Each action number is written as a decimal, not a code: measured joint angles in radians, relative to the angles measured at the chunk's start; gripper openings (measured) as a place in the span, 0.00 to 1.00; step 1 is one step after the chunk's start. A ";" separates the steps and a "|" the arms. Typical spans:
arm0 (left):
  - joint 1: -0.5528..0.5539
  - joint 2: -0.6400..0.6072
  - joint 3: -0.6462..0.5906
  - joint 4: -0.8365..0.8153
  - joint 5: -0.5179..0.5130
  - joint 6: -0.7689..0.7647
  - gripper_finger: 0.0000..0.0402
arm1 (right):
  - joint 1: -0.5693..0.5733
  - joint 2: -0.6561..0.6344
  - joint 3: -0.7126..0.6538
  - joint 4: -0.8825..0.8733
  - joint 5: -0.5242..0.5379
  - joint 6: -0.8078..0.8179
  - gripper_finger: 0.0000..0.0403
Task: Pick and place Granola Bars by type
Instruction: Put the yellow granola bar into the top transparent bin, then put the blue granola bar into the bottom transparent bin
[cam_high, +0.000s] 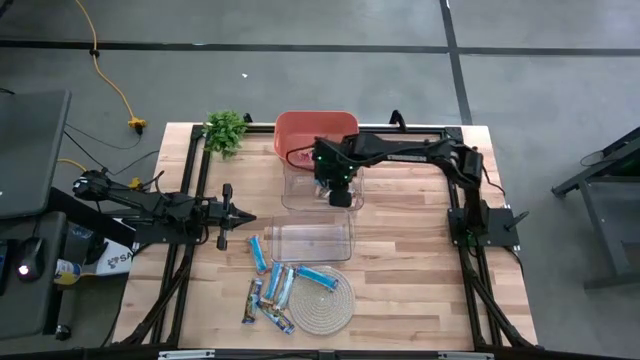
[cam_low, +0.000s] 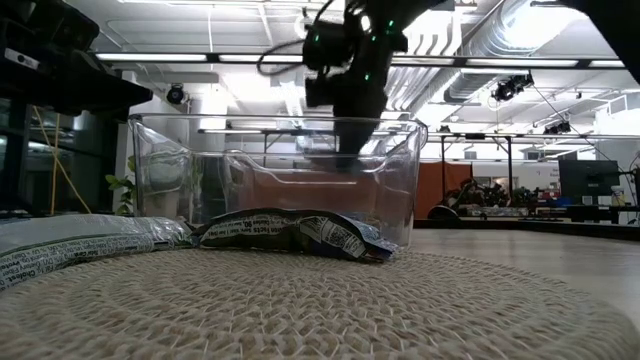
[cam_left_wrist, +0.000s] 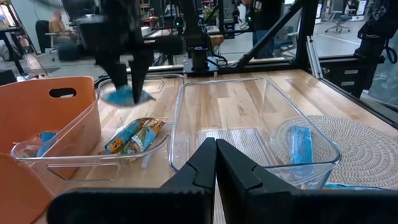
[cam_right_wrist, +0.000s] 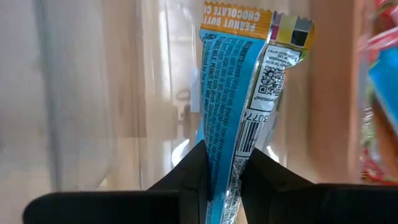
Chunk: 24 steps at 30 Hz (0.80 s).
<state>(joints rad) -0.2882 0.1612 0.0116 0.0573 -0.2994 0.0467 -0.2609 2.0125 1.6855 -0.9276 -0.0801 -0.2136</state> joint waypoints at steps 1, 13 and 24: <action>0.000 0.000 0.000 0.000 0.000 0.000 0.02 | -0.001 0.012 0.000 -0.001 -0.001 0.002 0.14; 0.000 0.000 0.000 -0.001 0.000 0.000 0.02 | 0.000 0.066 0.000 0.002 0.004 -0.023 0.18; 0.000 0.000 0.000 -0.001 0.000 0.000 0.02 | 0.000 0.066 0.000 0.011 0.015 -0.006 0.41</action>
<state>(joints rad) -0.2882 0.1616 0.0116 0.0567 -0.2993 0.0463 -0.2611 2.0783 1.6855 -0.9162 -0.0648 -0.2191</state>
